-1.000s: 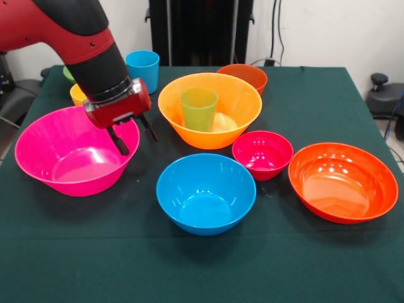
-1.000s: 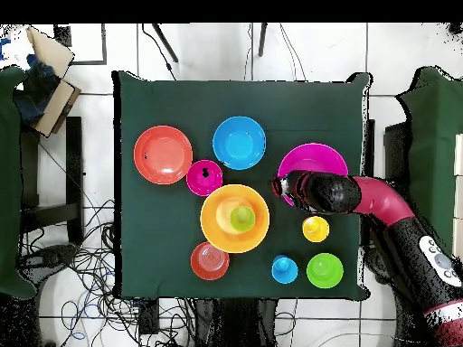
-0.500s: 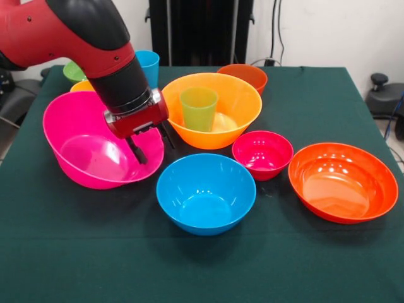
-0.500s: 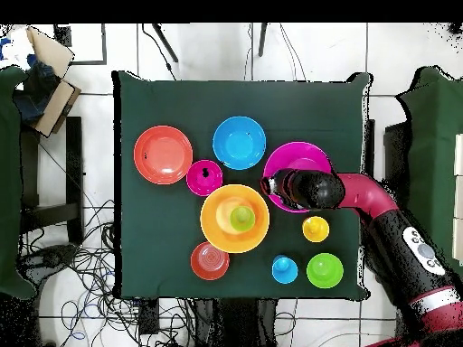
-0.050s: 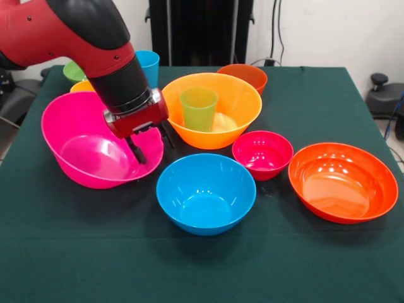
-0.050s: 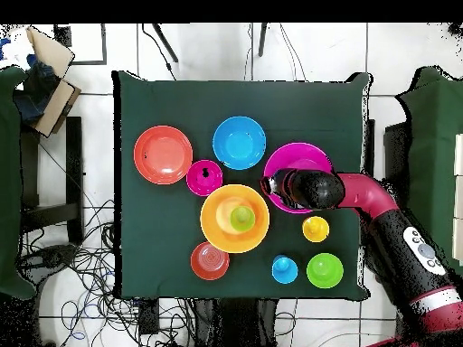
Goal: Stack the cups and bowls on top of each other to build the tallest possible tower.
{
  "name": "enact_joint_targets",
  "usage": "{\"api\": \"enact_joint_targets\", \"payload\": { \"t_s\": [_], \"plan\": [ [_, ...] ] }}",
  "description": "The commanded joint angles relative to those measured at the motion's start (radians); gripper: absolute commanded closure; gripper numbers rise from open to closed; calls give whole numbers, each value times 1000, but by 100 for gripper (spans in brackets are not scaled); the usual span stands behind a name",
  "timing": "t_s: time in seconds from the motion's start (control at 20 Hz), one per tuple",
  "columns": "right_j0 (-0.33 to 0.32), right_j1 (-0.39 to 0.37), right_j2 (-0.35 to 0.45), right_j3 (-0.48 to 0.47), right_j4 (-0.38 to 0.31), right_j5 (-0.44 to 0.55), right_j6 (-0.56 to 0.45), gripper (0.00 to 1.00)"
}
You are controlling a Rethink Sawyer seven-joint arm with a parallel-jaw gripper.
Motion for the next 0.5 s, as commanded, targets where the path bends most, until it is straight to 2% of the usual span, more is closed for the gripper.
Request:
{"api": "enact_joint_targets", "payload": {
  "t_s": [0.05,0.25,0.5],
  "plan": [
    [31,-27,8,-26,-25,49,-214,0],
    [23,-44,14,-18,-7,69,-223,0],
    [44,12,-3,-69,-37,25,-226,0]
  ]
}}
